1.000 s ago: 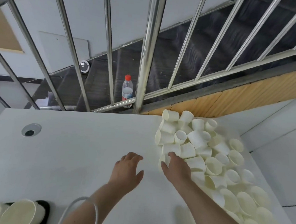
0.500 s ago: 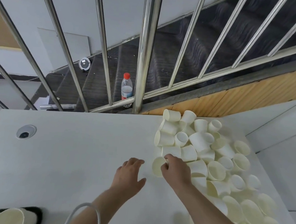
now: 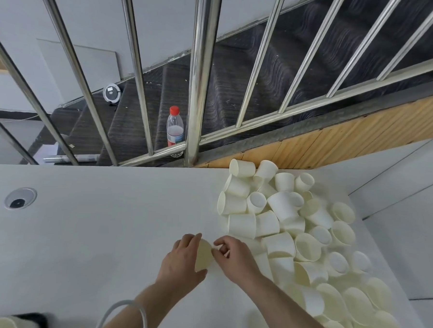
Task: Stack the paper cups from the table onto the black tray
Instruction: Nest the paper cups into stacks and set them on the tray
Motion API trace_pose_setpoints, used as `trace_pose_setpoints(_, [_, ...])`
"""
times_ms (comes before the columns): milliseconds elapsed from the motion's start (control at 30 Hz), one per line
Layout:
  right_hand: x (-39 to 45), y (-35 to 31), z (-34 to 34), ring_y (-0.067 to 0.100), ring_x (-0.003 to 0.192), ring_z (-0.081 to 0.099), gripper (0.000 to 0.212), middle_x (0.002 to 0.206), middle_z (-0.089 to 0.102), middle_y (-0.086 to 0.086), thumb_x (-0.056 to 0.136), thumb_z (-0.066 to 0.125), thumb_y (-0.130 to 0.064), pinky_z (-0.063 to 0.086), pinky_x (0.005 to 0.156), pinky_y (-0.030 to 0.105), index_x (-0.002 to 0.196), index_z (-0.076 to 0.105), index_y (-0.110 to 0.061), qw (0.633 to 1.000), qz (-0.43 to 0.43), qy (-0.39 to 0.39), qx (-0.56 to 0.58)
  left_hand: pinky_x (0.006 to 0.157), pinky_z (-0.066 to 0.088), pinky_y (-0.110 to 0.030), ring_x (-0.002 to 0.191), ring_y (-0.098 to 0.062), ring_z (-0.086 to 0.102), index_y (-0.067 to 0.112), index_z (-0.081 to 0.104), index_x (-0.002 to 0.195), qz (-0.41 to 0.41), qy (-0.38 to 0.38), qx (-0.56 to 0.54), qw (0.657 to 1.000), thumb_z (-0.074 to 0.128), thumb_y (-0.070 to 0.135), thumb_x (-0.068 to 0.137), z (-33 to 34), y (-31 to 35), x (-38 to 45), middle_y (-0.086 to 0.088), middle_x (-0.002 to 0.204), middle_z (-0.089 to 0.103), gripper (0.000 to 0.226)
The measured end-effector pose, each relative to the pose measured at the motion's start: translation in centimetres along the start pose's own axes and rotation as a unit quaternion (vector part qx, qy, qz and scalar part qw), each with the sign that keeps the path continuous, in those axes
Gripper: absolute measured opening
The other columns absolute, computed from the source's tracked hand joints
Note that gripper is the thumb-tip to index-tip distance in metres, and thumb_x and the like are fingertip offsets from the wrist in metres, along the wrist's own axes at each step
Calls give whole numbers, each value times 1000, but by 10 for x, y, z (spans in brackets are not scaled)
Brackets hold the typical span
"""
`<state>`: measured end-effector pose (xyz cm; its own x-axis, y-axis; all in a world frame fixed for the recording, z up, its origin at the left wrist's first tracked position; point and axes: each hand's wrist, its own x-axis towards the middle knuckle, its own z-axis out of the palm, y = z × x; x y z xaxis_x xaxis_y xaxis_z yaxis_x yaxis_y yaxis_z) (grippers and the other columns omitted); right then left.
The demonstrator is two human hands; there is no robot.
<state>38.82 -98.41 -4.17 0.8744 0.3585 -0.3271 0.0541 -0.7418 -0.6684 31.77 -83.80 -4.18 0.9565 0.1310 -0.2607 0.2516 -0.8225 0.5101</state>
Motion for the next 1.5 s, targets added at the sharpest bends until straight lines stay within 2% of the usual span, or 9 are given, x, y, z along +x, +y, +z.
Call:
trace_pose_setpoints(133, [12,11,-19,11,75,59,22,82,61,-10,90,63,-35,49,70,28,104,63,-18,982,57,182,-5,96,46,-27,131,-16,36,23,18,149,-17,22,-5,1000,61,36,84,-8,-12,3,8,146,30,79])
trace_pose_setpoints(233, [25,22,-38,17,79,61,30,83,61,-7,91,62,-35,49,73,31,113,59,-15,962,126,240,13,97,46,-29,132,-15,35,25,18,149,-20,27,-16,999,62,38,84,-12,-19,6,10,147,29,80])
trace_pose_setpoints(467, [43,34,-41,24,93,64,31,99,68,3,92,60,-35,51,79,35,110,60,-10,956,201,207,59,96,46,-28,131,-15,37,27,19,148,1,24,-24,999,63,36,84,-11,-17,9,11,148,28,78])
trace_pose_setpoints(667, [49,31,-36,22,67,60,24,74,67,6,95,52,-18,49,63,34,75,61,-8,963,189,165,93,95,47,-28,130,-15,37,27,18,148,4,29,-24,999,62,36,84,-9,-18,9,10,147,28,78])
trace_pose_setpoints(1000, [39,16,-38,14,53,46,28,67,52,4,98,47,-13,35,45,18,70,52,-9,968,145,71,191,97,46,-29,132,-16,36,26,17,149,-2,34,-28,999,64,37,84,-10,-18,11,9,148,29,80])
trace_pose_setpoints(1067, [36,16,-38,14,57,47,26,67,53,1,97,49,-16,37,51,21,71,54,-11,977,123,56,167,97,46,-29,132,-15,35,26,17,149,-4,35,-28,999,64,36,84,-10,-19,10,9,148,29,80])
trace_pose_setpoints(1200, [27,18,-35,8,63,51,15,79,58,-6,94,56,-22,43,60,20,82,60,-15,996,-9,88,-13,97,46,-30,133,-15,35,27,18,148,-13,42,-29,999,64,35,83,-11,-20,10,9,148,29,80])
trace_pose_setpoints(1333, [16,17,-28,8,70,52,15,90,52,-10,91,57,-28,48,62,29,86,63,-16,965,-142,77,-205,97,46,-30,132,-16,36,27,19,148,-18,41,-24,999,65,35,83,-12,-19,11,8,147,30,80])
trace_pose_setpoints(1500, [12,17,-18,13,87,57,14,97,51,-6,82,64,-30,37,53,21,83,68,-16,934,-227,56,-271,97,46,-29,132,-17,36,26,18,148,-13,34,-18,999,65,35,83,-11,-19,9,7,147,30,81])
